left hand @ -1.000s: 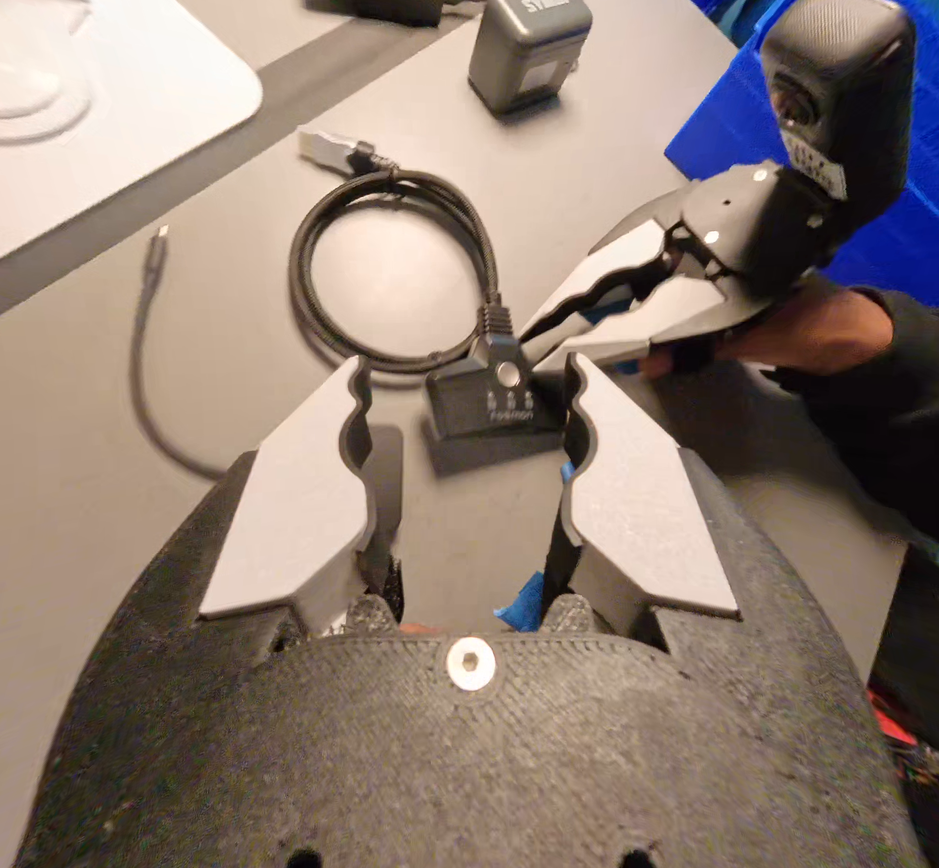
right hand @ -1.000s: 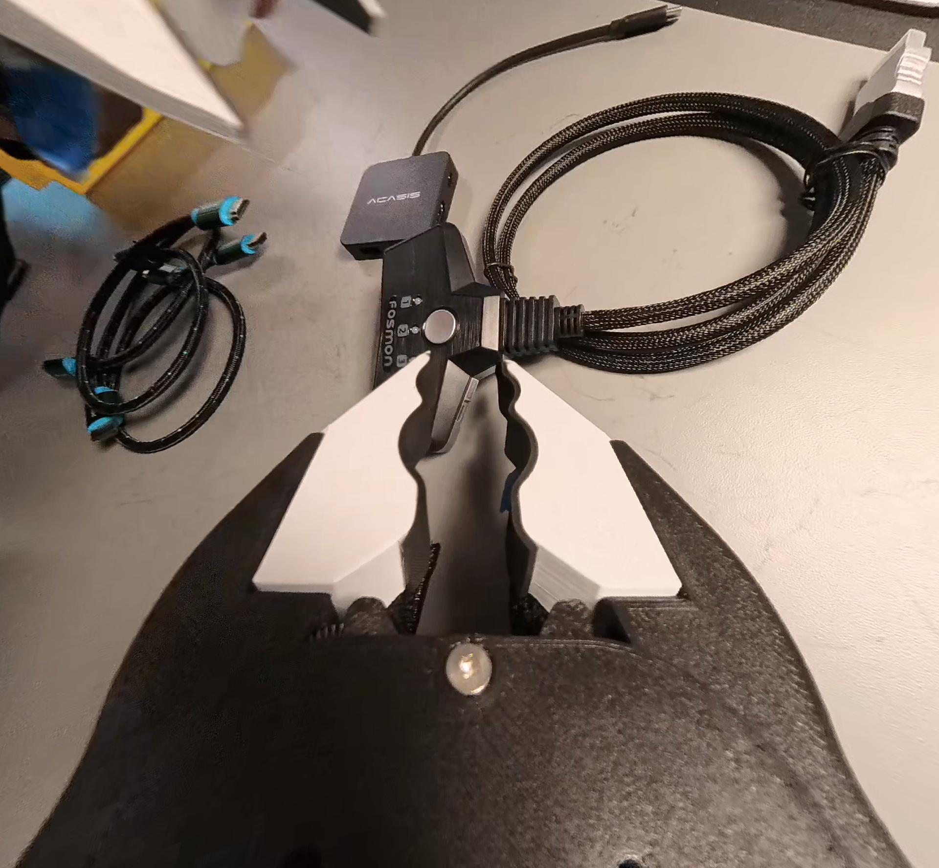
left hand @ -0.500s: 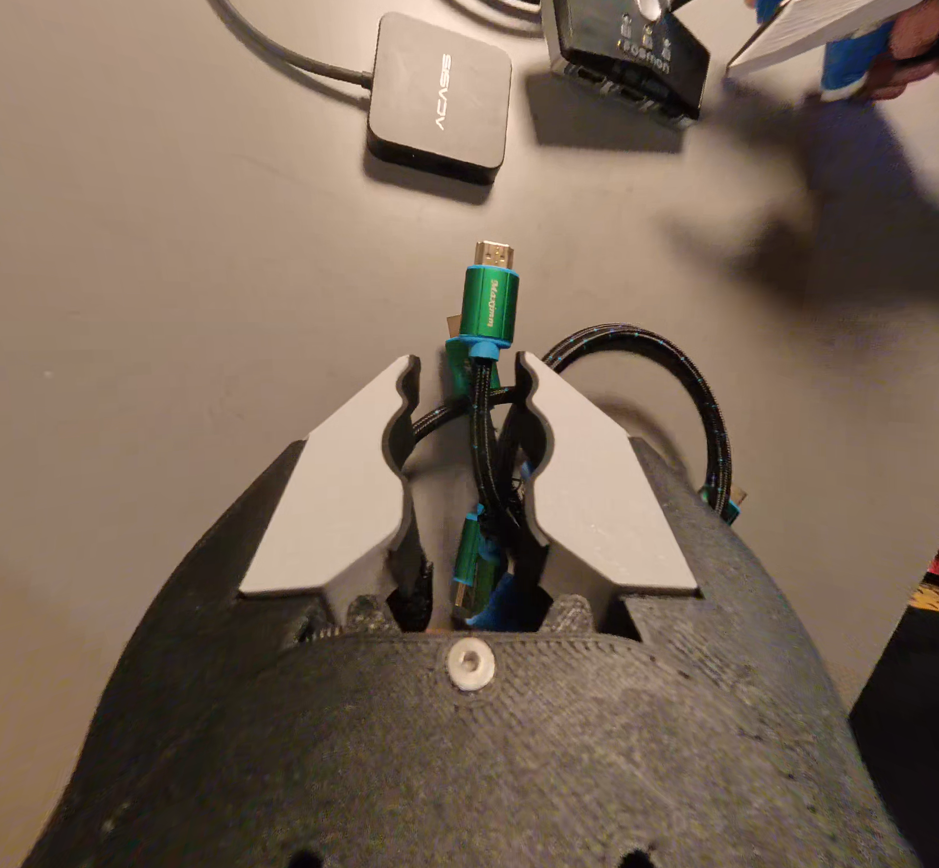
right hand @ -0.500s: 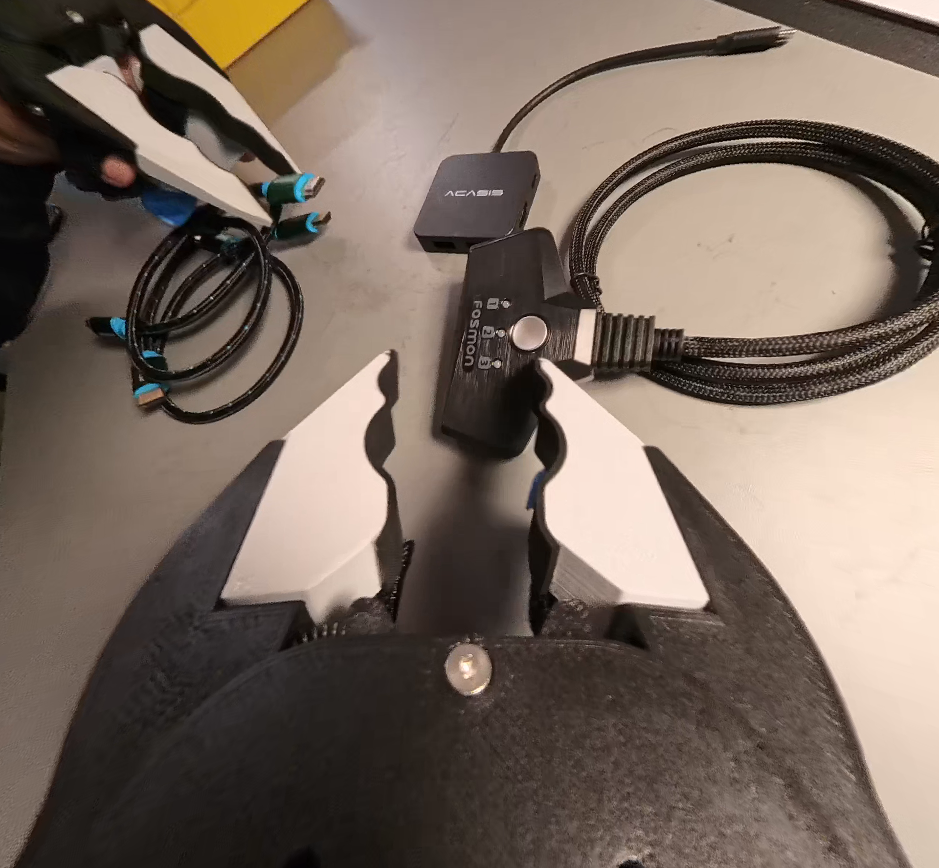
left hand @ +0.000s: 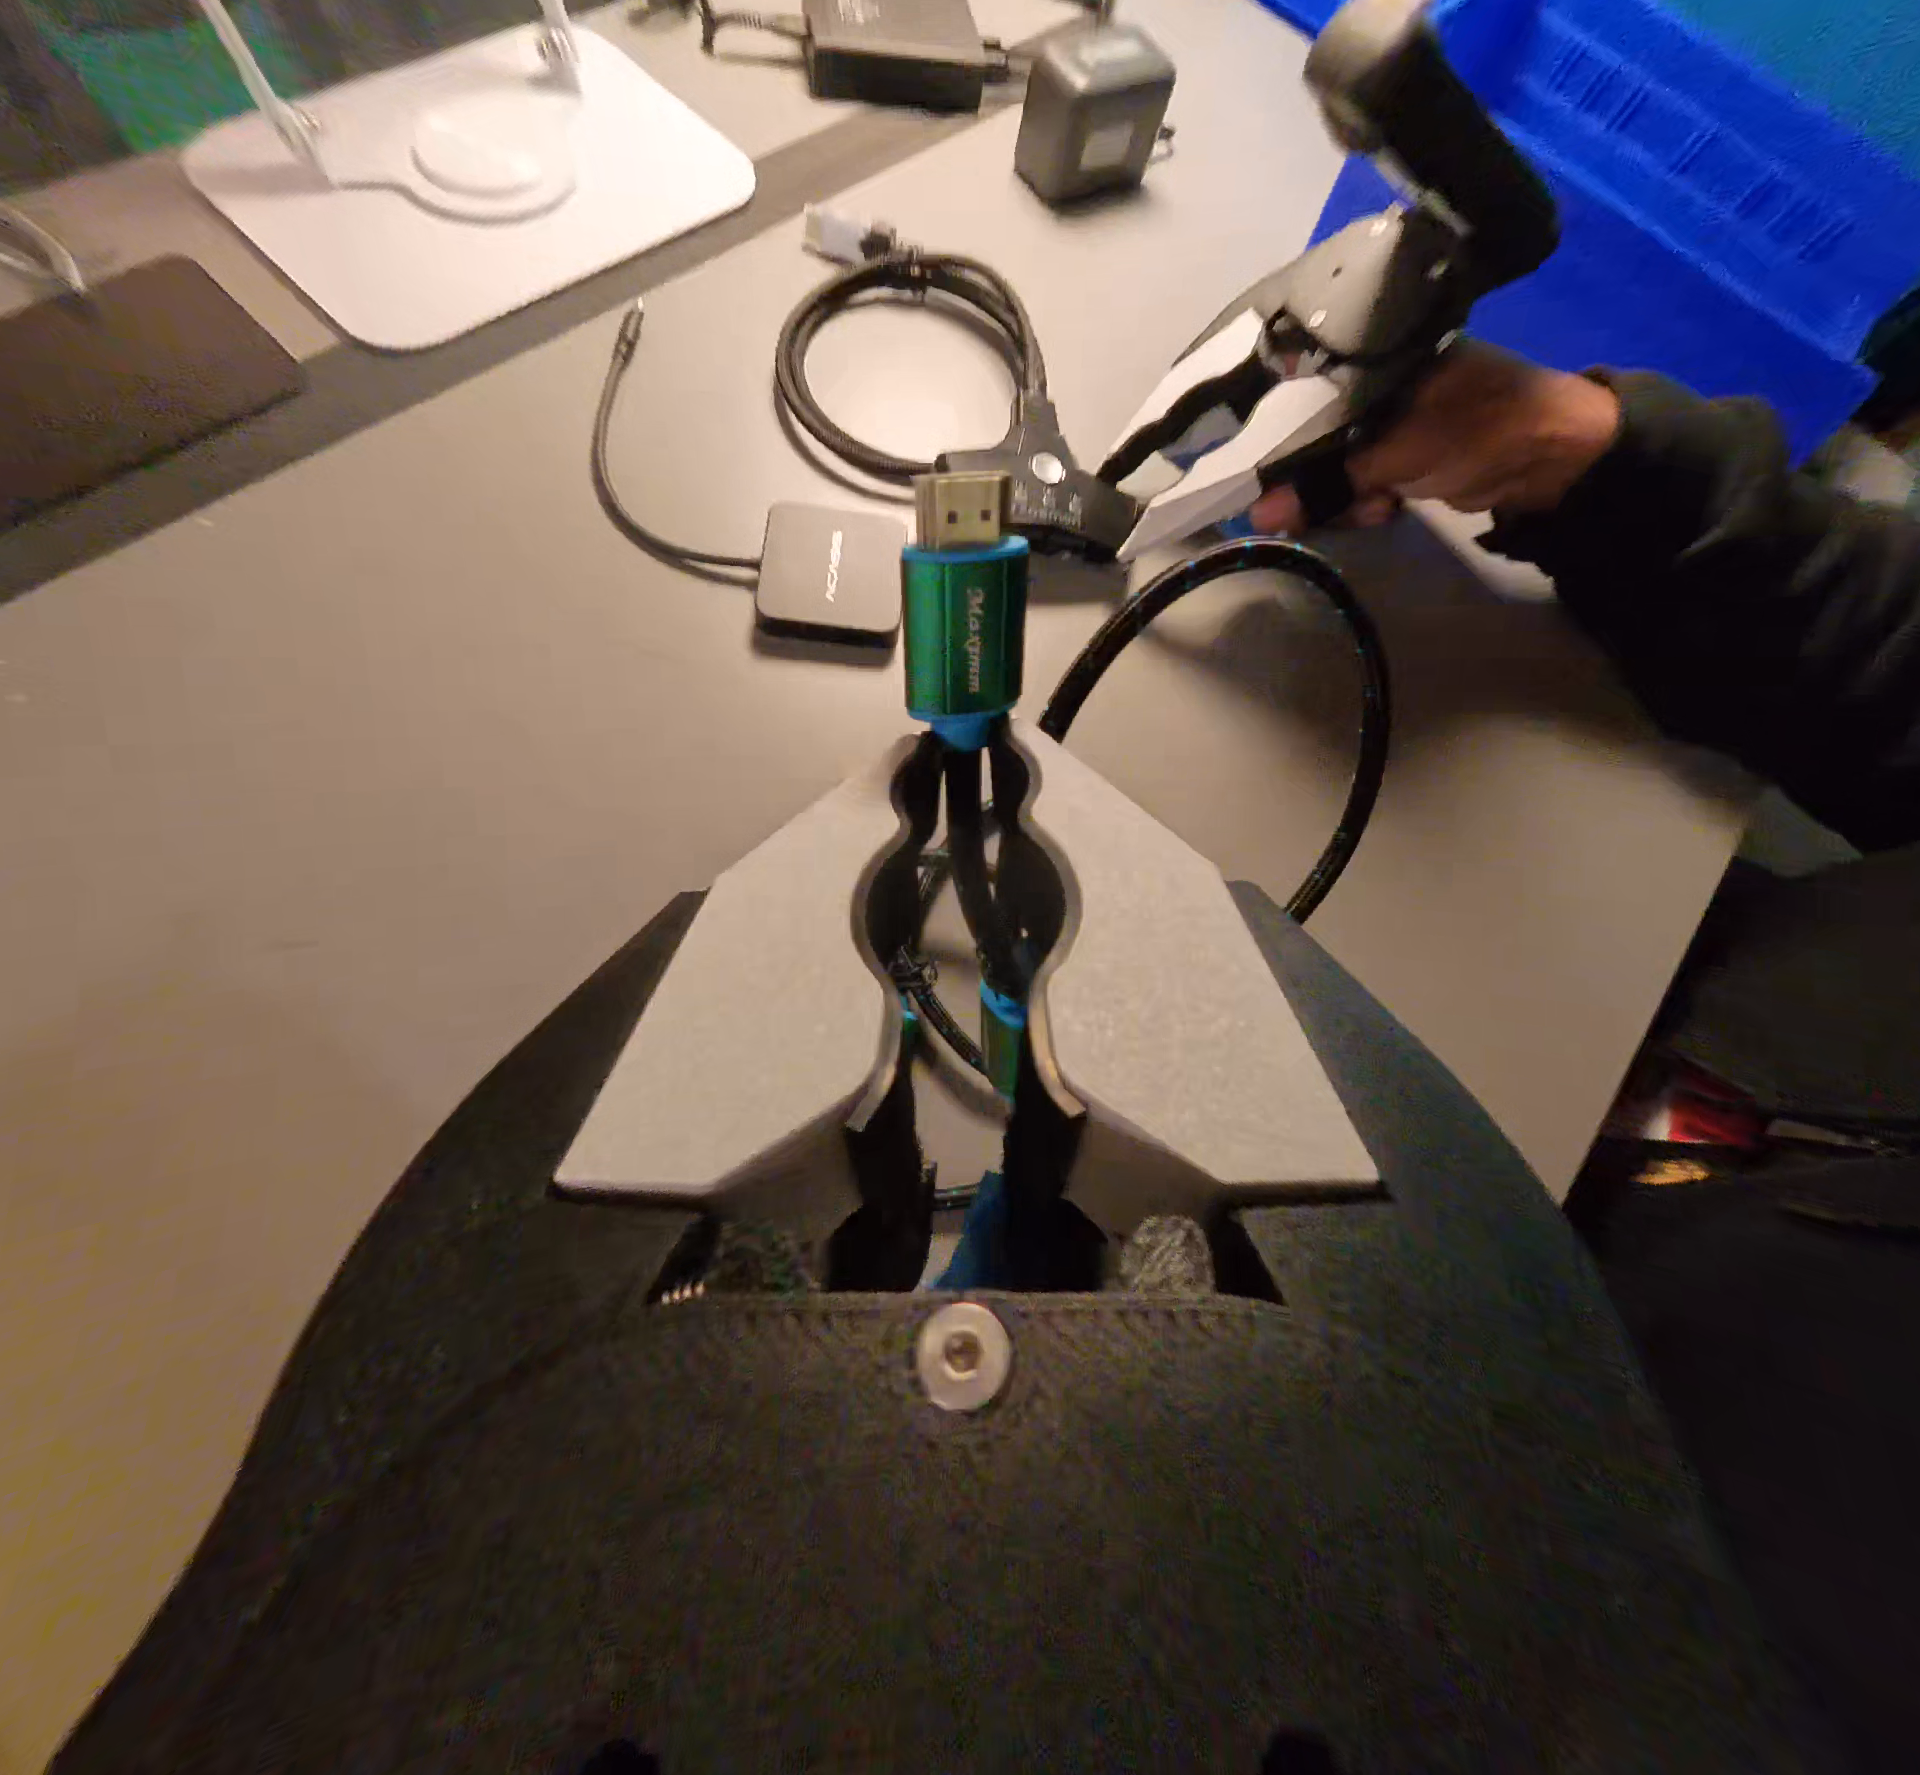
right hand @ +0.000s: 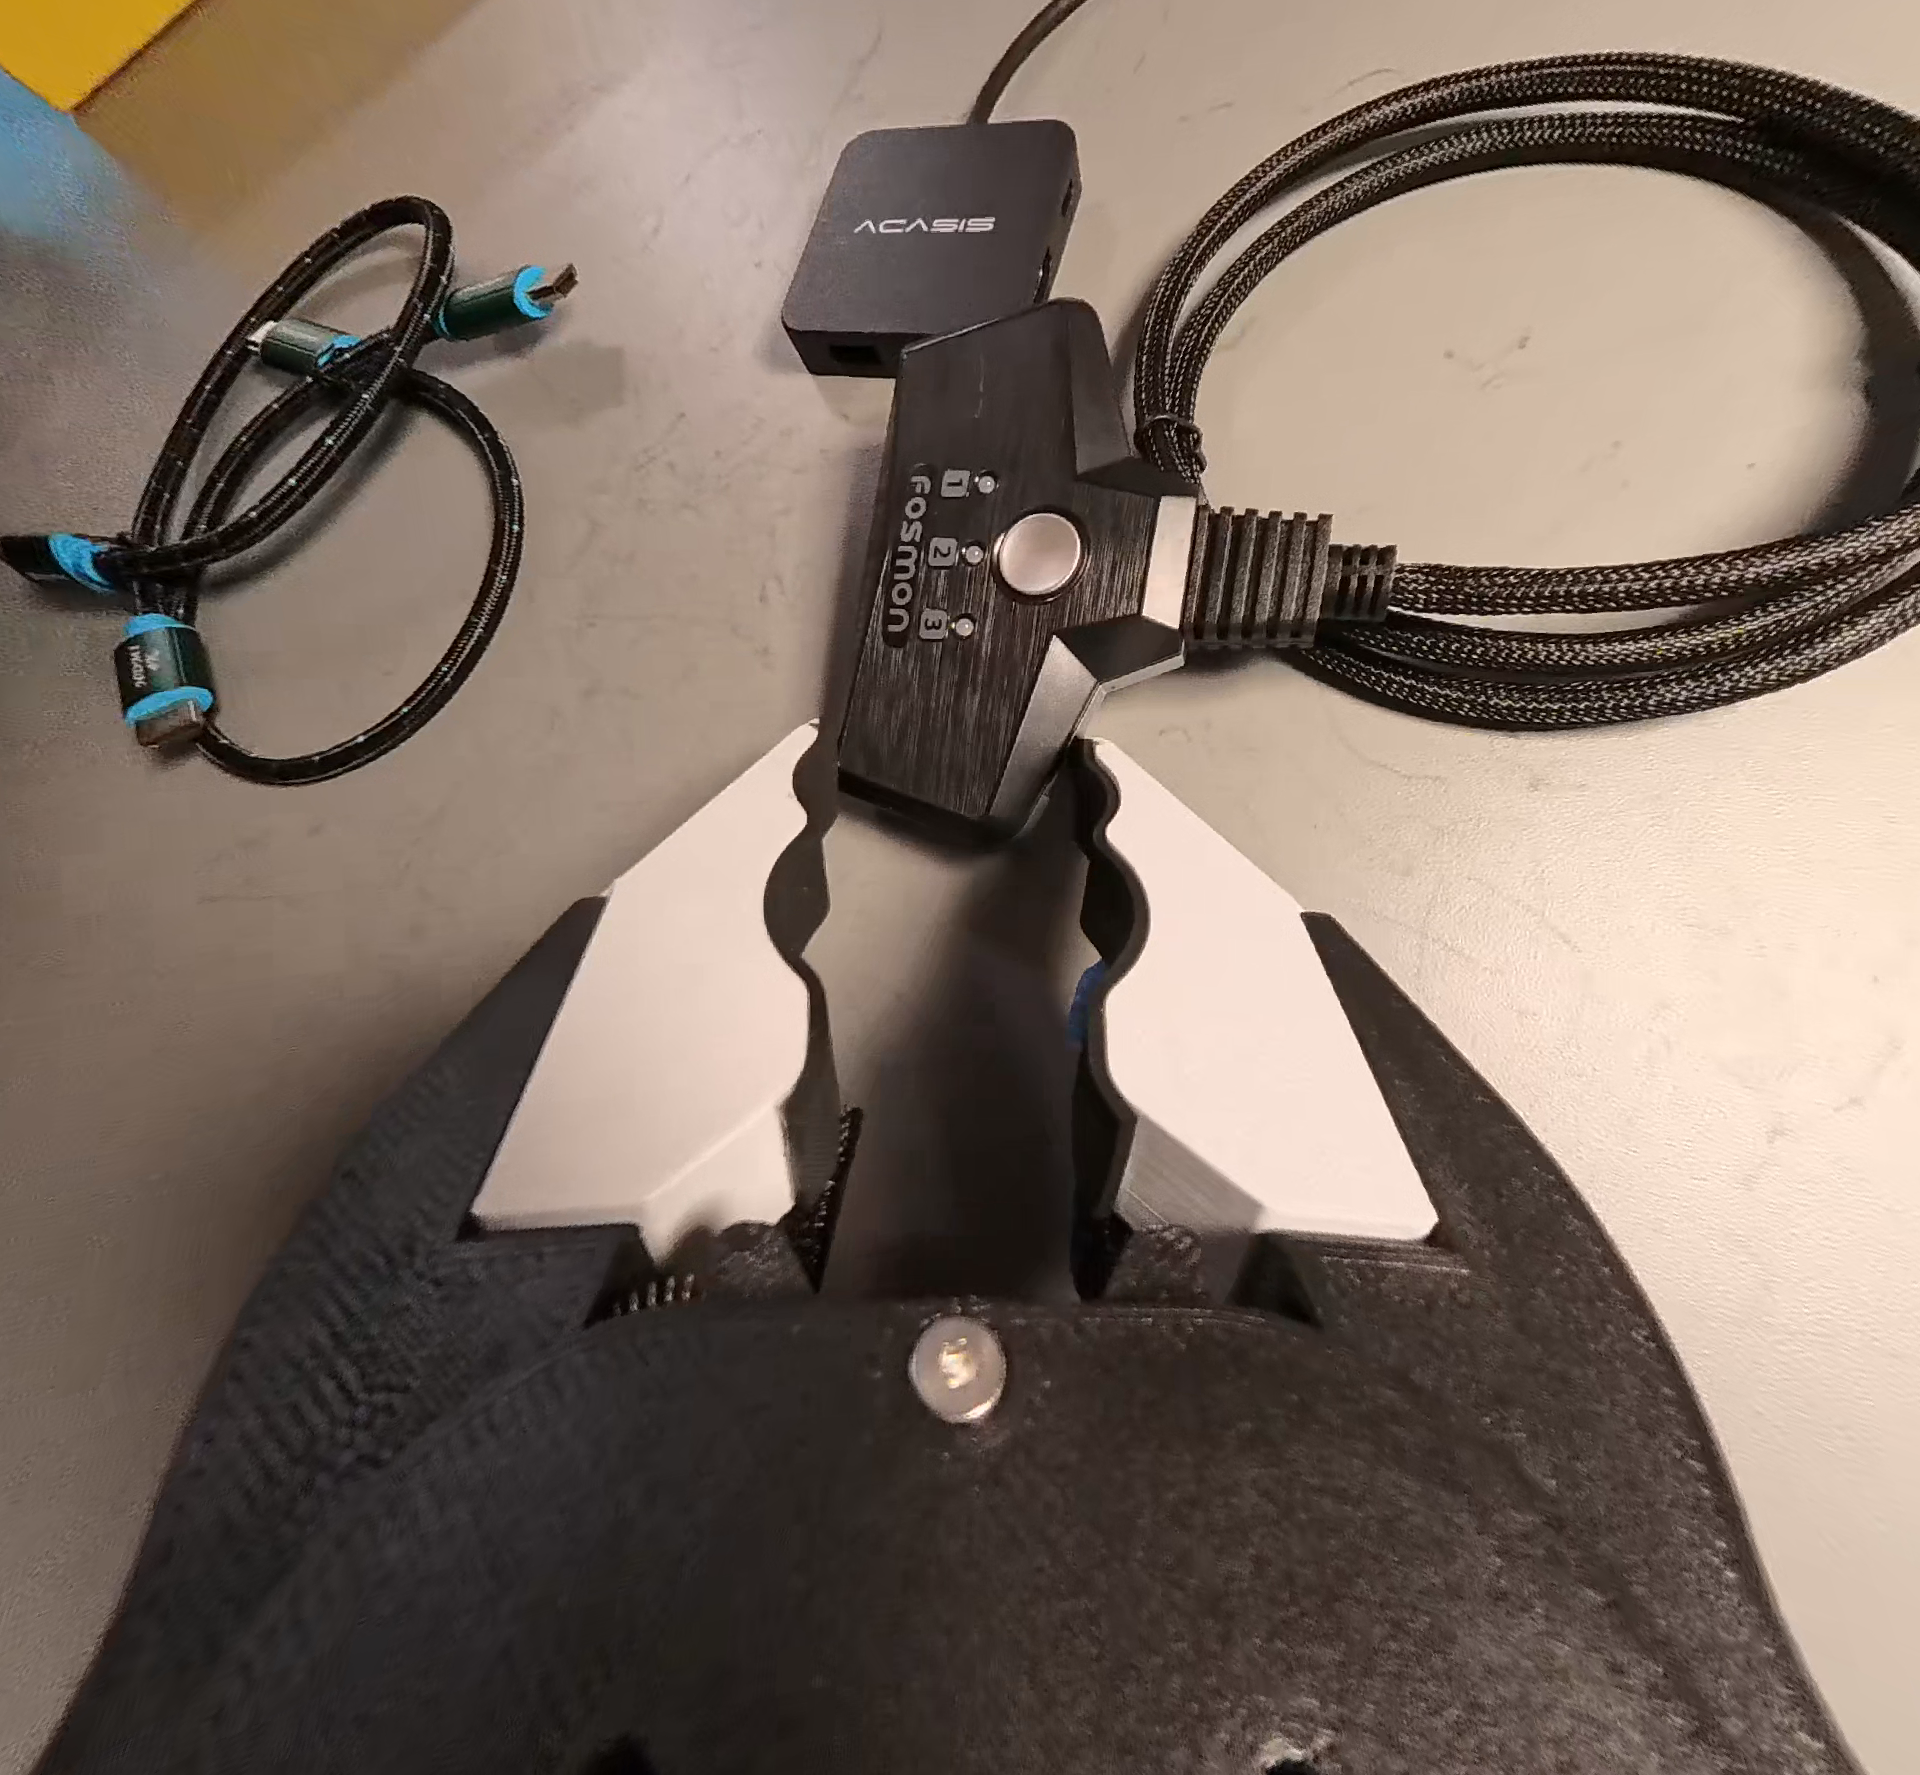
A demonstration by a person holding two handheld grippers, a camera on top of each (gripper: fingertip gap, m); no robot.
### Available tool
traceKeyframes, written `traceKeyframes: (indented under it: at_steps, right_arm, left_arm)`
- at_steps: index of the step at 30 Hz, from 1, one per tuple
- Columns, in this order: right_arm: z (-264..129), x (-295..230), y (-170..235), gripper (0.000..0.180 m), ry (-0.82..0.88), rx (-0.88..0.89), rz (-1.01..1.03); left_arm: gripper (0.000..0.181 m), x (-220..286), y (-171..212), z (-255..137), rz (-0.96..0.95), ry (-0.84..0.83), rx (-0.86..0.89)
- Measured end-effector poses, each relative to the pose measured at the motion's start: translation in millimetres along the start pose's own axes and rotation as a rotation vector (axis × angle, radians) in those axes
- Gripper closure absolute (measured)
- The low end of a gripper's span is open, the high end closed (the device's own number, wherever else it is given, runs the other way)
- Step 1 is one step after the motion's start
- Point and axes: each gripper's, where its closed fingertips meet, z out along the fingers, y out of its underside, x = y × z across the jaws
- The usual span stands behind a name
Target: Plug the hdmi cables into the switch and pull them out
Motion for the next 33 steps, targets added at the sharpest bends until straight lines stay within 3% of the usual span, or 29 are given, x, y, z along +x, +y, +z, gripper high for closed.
traceKeyframes:
  at_steps: [3,5,11,15,21,28,30,33]
  right_arm:
    - [-0.4,-0.7,-0.7,0.133,-0.003,0.002,-0.001]
    - [-2.0,-2.9,-1.0,0.133,-0.016,0.000,-0.009]
    - [-21.9,-33.4,0.3,0.134,-0.171,-0.021,-0.120]
    - [-47.9,-60.6,-26.3,0.134,-0.317,0.148,-0.150]
    - [-69.2,-75.1,-61.4,0.131,-0.457,0.362,-0.045]
    - [-84.9,-79.0,-81.5,0.130,-0.457,0.455,-0.017]
    - [-82.6,-83.9,-83.3,0.134,-0.444,0.448,-0.038]
    - [-78.2,-88.8,-84.9,0.160,-0.415,0.443,-0.077]
  left_arm:
    - [0.172,3.0,-24.9,-27.4,0.029,0.008,0.041]
    - [0.172,13.4,-27.4,-25.0,0.060,0.075,-0.006]
    - [0.171,57.5,-11.7,49.2,0.074,0.395,-0.119]
    - [0.171,77.3,-12.1,103.5,0.000,0.522,-0.081]
    - [0.171,89.3,-20.5,151.5,0.068,0.447,-0.017]
    - [0.171,92.9,-22.4,166.7,0.226,0.282,0.012]
    - [0.171,96.9,-20.3,167.6,0.258,0.267,0.005]
    - [0.171,105.4,-16.6,166.4,0.285,0.281,-0.006]
